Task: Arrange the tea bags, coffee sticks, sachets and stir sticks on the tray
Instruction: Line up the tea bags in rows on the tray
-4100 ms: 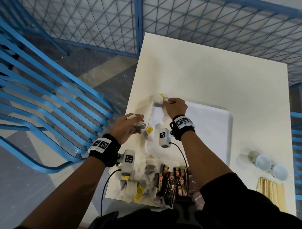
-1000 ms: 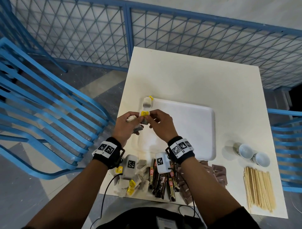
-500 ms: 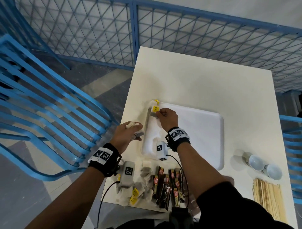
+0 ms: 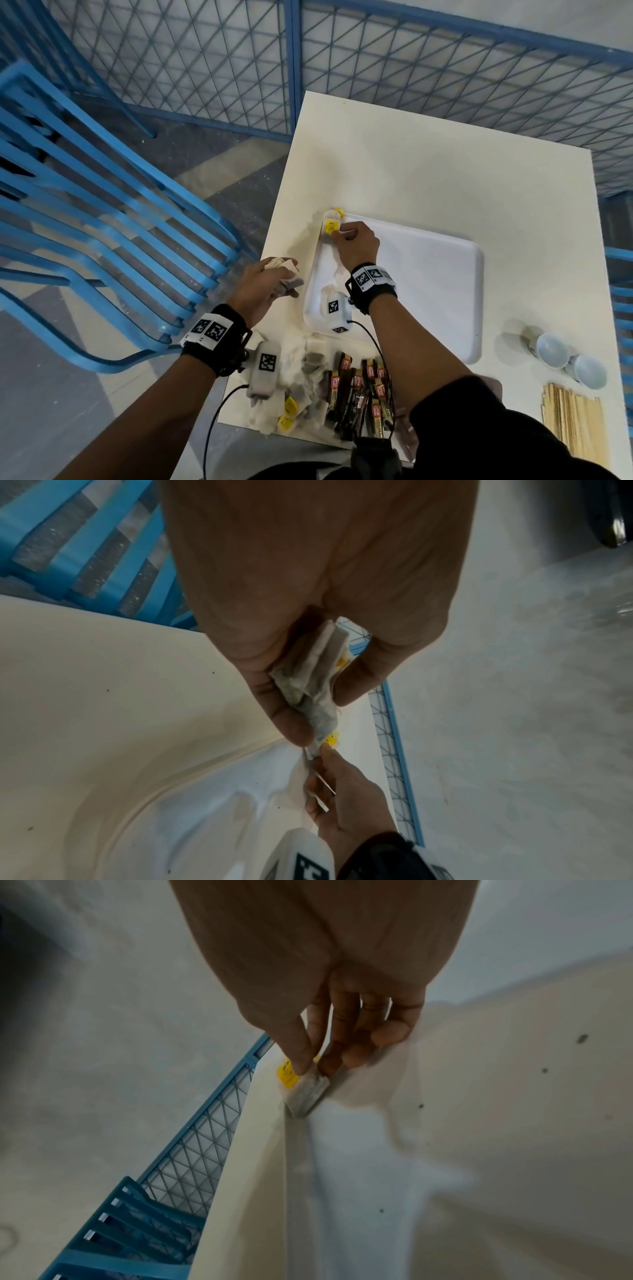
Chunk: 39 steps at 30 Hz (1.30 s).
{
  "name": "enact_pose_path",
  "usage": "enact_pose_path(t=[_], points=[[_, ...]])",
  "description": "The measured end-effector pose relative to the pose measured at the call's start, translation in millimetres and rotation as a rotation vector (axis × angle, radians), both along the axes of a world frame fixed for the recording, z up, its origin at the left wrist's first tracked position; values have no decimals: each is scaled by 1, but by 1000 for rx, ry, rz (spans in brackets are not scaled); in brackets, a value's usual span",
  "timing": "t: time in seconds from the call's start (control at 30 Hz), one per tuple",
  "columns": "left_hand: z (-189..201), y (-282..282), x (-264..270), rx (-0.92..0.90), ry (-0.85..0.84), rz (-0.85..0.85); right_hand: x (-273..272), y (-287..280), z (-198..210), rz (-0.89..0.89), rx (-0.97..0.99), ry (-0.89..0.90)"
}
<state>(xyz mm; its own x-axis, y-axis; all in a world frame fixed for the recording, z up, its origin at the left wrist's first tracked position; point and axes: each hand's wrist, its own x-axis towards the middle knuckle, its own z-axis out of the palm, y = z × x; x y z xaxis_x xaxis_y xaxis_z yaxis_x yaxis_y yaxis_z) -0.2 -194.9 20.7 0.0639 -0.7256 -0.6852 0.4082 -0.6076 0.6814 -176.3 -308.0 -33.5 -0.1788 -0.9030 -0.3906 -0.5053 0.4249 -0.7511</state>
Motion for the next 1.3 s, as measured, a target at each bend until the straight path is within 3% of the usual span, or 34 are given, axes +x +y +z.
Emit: enact_pose_path(t=[0.23,0.4,0.5,0.63,1.03,1.13,1.2,1.3], points=[[5,-2,-2,-67,15,11,-10,18,17,-66,-56,-52],[17,-2,-6,-119,23,-24,-6,52,55,241,-37,-244],[25,1,-10,-146,9,-85,-4,69,79,338,5,-327],[36,7,-15,-186,8,-130,-9,77,88,410,-35,-244],[34,24,-21,-222,-85,-141,-21,93,103,265,-101,-244],[35,25,-24,-221,-119,-81,-19,102,104,202,-288,-120],[37,26,-25,-212,-142,-12,-15,107,107,275,-420,-68],[37,27,-26,-226,-137,-21,-8,114,109,398,-388,-81]])
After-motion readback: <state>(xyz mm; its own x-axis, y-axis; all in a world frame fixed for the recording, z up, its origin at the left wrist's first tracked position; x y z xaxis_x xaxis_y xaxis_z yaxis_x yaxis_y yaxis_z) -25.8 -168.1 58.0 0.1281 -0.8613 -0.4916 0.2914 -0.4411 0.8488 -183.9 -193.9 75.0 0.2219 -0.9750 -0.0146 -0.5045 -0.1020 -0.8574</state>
